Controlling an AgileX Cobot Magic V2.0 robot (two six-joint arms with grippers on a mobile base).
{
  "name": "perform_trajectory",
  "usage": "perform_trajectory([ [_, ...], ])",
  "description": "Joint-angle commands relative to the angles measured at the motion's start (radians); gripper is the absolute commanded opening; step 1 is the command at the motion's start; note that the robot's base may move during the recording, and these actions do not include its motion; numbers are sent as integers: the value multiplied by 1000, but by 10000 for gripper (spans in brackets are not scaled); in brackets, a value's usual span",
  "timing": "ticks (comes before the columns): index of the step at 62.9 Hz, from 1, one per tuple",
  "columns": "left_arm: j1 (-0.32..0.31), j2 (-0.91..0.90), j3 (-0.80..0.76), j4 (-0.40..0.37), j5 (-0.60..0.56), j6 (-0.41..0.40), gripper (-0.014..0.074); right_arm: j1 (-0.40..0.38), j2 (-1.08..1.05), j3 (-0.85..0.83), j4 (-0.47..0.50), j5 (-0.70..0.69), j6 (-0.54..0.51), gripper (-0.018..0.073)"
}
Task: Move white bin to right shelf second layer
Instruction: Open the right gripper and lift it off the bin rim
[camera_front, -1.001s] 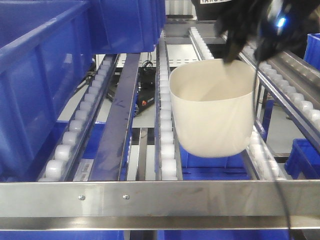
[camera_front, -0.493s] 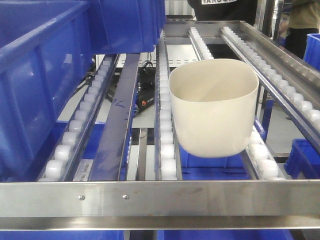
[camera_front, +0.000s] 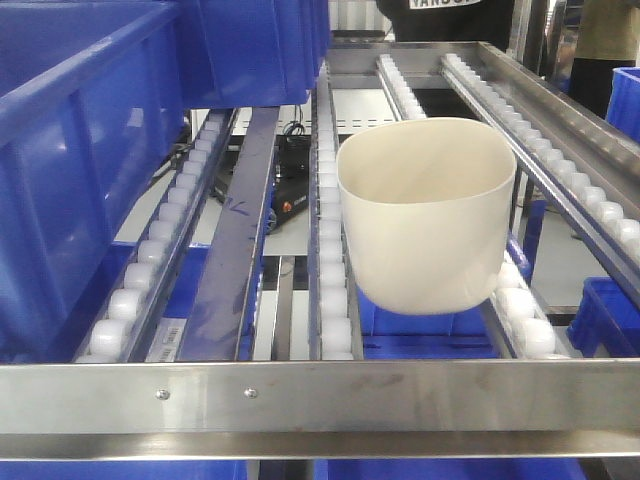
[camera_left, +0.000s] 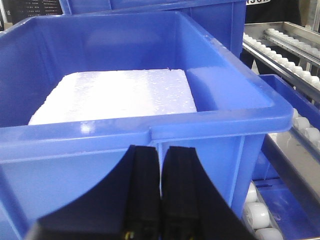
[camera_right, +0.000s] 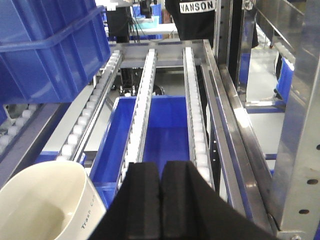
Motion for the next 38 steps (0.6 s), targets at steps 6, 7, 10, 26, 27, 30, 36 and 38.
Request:
perform_trajectory([
  [6, -4, -14, 37, -5, -84, -4, 85, -7, 0, -27, -1, -102, -2, 47],
  [7, -4, -14, 37, -5, -84, -4, 85, -7, 0, -27, -1, -102, -2, 47],
  [10, -4, -14, 37, -5, -84, -4, 85, -7, 0, -27, -1, -102, -2, 47],
  [26, -4, -14, 37, -5, -84, -4, 85, -7, 0, -27, -2, -112, -2, 47],
  [27, -4, -14, 37, -5, -84, -4, 85, -7, 0, -27, -2, -110, -2, 47],
  [30, -4, -14, 37, -5, -84, -4, 85, -4, -8, -25, -2, -92, -2, 47],
  [36, -4, -14, 37, -5, -84, -4, 85, -5, -89, -9, -2, -24, -2, 47],
  [38, -4, -14, 37, -5, -84, -4, 85, -5, -118, 7, -5, -11, -2, 47],
])
